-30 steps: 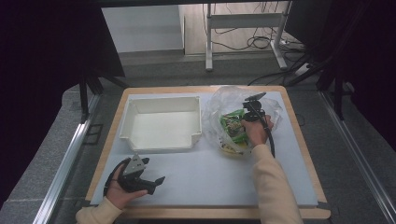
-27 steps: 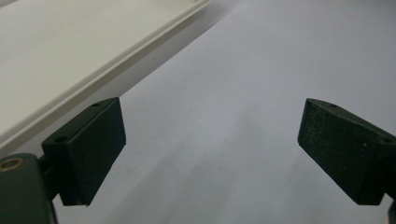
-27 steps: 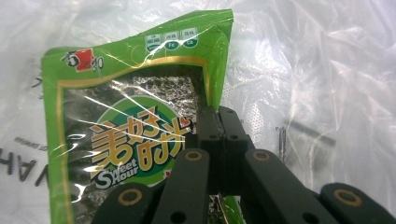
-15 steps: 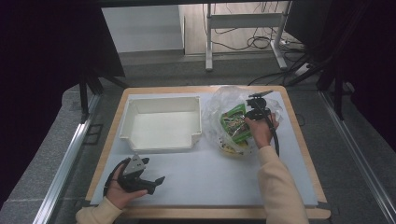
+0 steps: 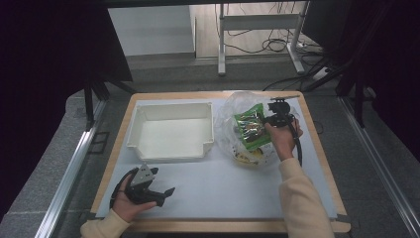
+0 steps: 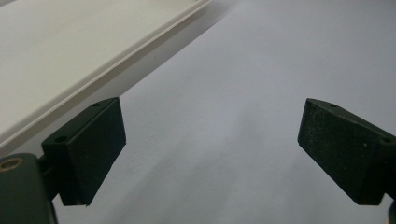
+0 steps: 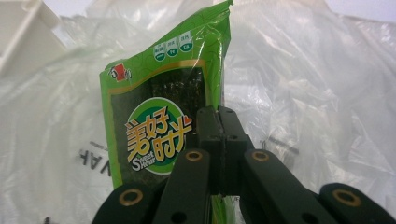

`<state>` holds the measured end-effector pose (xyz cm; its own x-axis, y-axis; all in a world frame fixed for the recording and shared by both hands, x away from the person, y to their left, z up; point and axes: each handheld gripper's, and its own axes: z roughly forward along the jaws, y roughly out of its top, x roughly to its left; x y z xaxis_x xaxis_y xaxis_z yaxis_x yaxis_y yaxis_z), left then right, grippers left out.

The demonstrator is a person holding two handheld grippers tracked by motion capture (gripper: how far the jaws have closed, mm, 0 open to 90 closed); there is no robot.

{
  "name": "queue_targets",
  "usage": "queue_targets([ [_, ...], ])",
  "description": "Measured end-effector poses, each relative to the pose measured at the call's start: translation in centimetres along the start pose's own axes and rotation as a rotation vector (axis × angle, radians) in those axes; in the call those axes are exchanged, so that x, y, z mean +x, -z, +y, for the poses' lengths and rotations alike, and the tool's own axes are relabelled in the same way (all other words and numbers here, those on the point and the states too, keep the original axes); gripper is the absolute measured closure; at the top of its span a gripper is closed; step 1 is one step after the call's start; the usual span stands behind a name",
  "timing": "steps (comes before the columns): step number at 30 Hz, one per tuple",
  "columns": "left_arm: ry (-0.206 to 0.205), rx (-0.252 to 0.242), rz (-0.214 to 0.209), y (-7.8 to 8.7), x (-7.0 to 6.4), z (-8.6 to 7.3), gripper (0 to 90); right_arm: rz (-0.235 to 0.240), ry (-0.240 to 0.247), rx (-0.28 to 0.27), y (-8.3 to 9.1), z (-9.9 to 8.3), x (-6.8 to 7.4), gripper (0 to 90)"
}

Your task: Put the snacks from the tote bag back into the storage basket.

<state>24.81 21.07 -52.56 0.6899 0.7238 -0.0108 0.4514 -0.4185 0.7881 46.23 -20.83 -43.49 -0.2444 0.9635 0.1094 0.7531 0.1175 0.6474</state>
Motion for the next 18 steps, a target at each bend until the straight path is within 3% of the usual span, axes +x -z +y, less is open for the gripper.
queue_targets([
  [18, -0.004, 0.006, 0.005, 0.0, 0.0, 0.0, 7.8, 0.064, -0.060, -0.114, 3.0, 0.2, -1.4, 89.7],
])
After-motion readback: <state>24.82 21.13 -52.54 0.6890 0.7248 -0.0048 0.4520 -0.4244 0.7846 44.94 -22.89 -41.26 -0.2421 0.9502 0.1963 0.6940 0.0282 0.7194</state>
